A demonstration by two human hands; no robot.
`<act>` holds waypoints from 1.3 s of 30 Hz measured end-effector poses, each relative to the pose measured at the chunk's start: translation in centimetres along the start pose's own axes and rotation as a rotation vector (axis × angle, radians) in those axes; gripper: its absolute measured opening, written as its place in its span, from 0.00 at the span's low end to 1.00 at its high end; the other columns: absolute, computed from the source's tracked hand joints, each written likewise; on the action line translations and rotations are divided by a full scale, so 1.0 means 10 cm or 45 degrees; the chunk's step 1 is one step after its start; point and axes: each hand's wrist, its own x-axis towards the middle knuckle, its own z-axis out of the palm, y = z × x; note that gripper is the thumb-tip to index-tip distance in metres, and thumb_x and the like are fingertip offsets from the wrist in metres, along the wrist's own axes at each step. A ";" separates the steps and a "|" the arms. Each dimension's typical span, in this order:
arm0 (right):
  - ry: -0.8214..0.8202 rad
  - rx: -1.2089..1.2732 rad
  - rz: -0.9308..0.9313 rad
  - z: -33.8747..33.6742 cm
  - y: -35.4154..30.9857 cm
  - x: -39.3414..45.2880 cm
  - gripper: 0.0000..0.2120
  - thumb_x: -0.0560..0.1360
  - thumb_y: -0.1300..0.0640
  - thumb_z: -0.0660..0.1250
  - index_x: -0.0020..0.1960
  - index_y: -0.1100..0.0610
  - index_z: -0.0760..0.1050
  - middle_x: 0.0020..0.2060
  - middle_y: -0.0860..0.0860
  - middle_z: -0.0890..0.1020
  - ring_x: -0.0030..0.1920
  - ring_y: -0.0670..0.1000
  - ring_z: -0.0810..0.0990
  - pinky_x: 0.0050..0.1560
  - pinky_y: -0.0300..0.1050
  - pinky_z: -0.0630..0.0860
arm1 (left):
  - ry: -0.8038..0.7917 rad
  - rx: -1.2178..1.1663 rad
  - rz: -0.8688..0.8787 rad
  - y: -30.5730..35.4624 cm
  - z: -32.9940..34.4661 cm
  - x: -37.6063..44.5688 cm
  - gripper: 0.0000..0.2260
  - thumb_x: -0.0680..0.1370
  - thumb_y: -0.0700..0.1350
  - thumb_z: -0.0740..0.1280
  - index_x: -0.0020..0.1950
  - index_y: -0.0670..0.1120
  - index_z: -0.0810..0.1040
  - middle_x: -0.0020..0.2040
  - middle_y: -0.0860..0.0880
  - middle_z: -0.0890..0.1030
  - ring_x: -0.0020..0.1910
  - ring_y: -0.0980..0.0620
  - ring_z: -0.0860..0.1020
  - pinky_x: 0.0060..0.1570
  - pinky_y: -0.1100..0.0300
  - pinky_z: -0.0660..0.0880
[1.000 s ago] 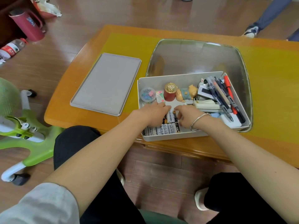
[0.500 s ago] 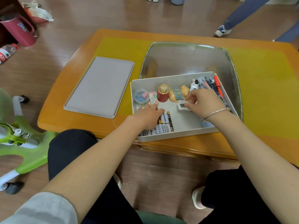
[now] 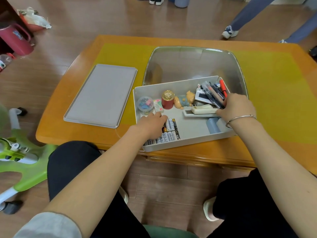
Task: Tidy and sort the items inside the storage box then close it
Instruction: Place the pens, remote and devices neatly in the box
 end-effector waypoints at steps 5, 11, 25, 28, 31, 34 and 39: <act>0.013 0.013 -0.017 0.00 0.02 0.02 0.07 0.67 0.58 0.71 0.39 0.60 0.74 0.32 0.56 0.72 0.33 0.59 0.71 0.33 0.43 0.66 | 0.093 -0.010 0.006 0.01 -0.02 -0.05 0.21 0.80 0.40 0.58 0.73 0.47 0.63 0.68 0.43 0.70 0.65 0.42 0.70 0.58 0.45 0.73; 0.005 -0.020 -0.014 0.02 0.02 0.10 0.07 0.68 0.61 0.69 0.45 0.63 0.78 0.34 0.57 0.73 0.34 0.58 0.72 0.35 0.44 0.68 | 0.409 0.032 -0.022 -0.01 -0.10 -0.13 0.16 0.80 0.42 0.58 0.68 0.46 0.70 0.62 0.46 0.76 0.60 0.45 0.74 0.51 0.51 0.73; 0.131 0.057 -0.219 -0.04 -0.04 0.14 0.09 0.68 0.59 0.69 0.33 0.62 0.75 0.25 0.55 0.70 0.30 0.58 0.71 0.33 0.42 0.64 | 0.910 -0.152 -0.186 -0.18 -0.03 -0.25 0.13 0.78 0.42 0.62 0.63 0.45 0.75 0.60 0.46 0.78 0.60 0.45 0.71 0.62 0.52 0.63; 0.209 0.125 -0.470 -0.10 -0.14 0.03 0.06 0.70 0.59 0.68 0.38 0.61 0.80 0.29 0.55 0.73 0.30 0.56 0.71 0.32 0.39 0.61 | 0.987 -0.311 -0.223 -0.18 -0.06 -0.27 0.15 0.80 0.46 0.62 0.67 0.47 0.71 0.63 0.46 0.75 0.63 0.46 0.70 0.62 0.52 0.64; 0.161 0.133 -0.714 -0.11 -0.35 -0.09 0.06 0.71 0.58 0.67 0.41 0.60 0.81 0.34 0.56 0.77 0.38 0.57 0.77 0.35 0.44 0.72 | 1.014 -0.471 -0.183 -0.20 -0.13 -0.33 0.19 0.82 0.52 0.60 0.71 0.48 0.67 0.64 0.48 0.74 0.63 0.47 0.69 0.60 0.52 0.64; 0.082 0.196 -0.908 -0.08 -0.56 -0.19 0.06 0.72 0.60 0.66 0.43 0.61 0.81 0.37 0.58 0.79 0.42 0.59 0.78 0.56 0.49 0.72 | 0.998 -0.499 -0.098 -0.27 -0.19 -0.42 0.17 0.82 0.53 0.59 0.70 0.50 0.69 0.61 0.50 0.77 0.60 0.49 0.71 0.55 0.56 0.63; 0.092 0.137 -1.031 0.08 -0.79 -0.19 0.07 0.74 0.56 0.66 0.46 0.58 0.81 0.38 0.51 0.78 0.43 0.54 0.78 0.71 0.61 0.56 | 0.864 -0.624 0.034 -0.41 -0.18 -0.58 0.11 0.81 0.48 0.61 0.59 0.47 0.79 0.50 0.53 0.79 0.51 0.54 0.74 0.49 0.61 0.66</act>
